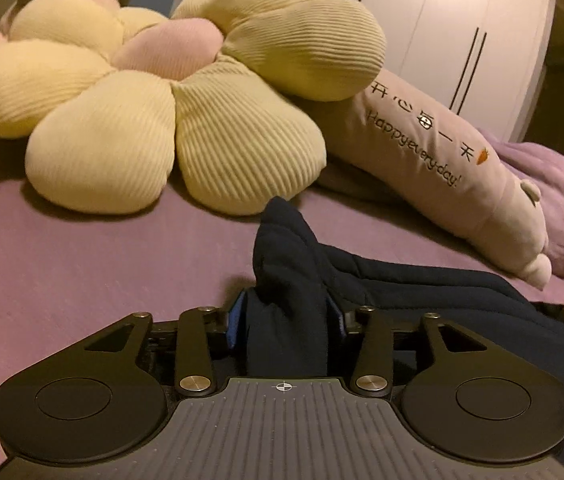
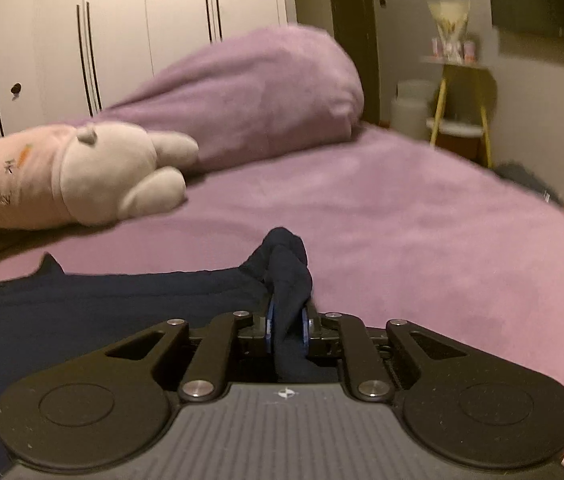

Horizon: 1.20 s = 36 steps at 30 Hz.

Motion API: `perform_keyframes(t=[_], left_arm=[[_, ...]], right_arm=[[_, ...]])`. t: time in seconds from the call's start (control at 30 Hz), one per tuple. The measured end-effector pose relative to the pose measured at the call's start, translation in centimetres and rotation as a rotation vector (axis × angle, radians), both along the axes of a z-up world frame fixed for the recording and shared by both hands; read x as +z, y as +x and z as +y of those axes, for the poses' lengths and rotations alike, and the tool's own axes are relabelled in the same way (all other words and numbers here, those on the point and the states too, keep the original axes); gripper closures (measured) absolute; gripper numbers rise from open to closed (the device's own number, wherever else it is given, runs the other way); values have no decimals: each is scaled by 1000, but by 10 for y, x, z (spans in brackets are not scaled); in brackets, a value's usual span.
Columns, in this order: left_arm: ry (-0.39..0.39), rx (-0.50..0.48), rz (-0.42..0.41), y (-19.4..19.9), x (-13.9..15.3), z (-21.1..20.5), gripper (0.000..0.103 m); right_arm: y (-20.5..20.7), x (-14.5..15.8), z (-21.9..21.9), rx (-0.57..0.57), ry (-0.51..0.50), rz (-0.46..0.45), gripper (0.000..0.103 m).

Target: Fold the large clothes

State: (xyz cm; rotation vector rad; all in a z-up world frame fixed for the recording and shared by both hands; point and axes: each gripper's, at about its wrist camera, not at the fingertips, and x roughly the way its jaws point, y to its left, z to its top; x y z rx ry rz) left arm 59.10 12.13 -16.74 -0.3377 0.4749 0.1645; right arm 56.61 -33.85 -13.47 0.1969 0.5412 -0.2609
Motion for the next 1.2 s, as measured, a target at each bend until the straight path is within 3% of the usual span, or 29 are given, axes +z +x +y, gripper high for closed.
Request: perform_keyframes(t=[0.33,0.37,0.4,0.47,0.53,0.57,0.67,0.73,0.83,1.0,1.07,1.2], left_arm=[[-110,20,-19,-1,-10,14,37],[-104,23,-17,-2,-9,13,35],[-93,33,-9,-4,-6,12,26],[-69,75,19,-11,2,13,12],[-92,69,27,-23,7,17,11],[-113,43,28,-31,9,21,11],[-127,6,13,-61,16,26,11],[-117,-3,-20,-78,24,21,12],[-13,-78,-113,-94,29,2,6],[66,-52,-5,-74,15,-17,8],[95,-16,-23,-76,32,-25,11],[63,-100,-98,-68,55,-55,6]], right_arm=[[-1,-16,-11,-15,80,-49,86],[-1,-15,-12,-14,82,-49,86],[-2,-13,-12,-14,83,-51,84],[-7,-6,-13,-31,84,-65,72],[-16,4,-16,-32,104,-93,30],[-24,11,-19,-19,128,-111,27],[-48,29,-18,12,155,-133,30],[-64,39,-10,54,146,-159,44],[-82,47,12,150,101,-210,55],[-60,41,41,244,112,-139,65],[-47,39,50,266,142,-122,65],[-21,39,82,339,145,-87,67]])
